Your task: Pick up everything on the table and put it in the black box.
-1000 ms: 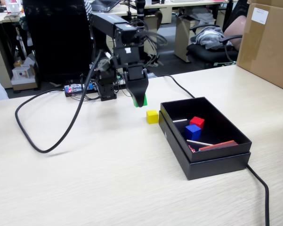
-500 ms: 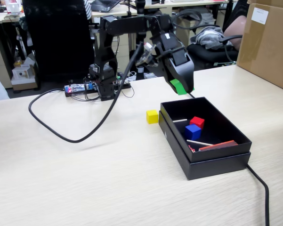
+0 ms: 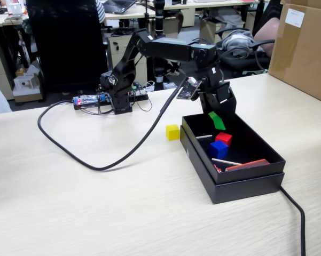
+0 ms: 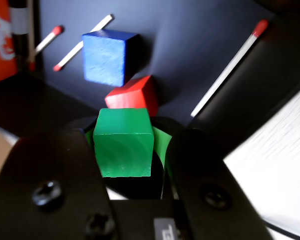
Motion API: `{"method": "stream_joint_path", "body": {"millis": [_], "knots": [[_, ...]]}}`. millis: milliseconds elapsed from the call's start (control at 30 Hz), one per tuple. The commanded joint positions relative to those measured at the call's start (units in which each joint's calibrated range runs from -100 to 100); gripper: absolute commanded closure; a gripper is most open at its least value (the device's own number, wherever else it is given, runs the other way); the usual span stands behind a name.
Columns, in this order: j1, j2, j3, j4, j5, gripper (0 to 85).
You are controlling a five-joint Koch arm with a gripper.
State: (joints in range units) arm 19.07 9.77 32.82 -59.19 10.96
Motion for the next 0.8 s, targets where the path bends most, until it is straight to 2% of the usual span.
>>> {"method": "stream_joint_path", "body": {"millis": [0, 67, 267, 533, 767], "knots": [[0.24, -1.00, 5.62, -0.11, 0.05, 65.6], [0.24, -0.31, 5.53, -0.11, 0.05, 56.3], [0.34, -2.37, 4.08, -1.24, 0.00, 44.4], [-2.49, -36.91, -6.43, -1.76, 0.20, 43.8], [-7.28, -63.42, -31.00, -2.01, 0.24, 43.6]]}}
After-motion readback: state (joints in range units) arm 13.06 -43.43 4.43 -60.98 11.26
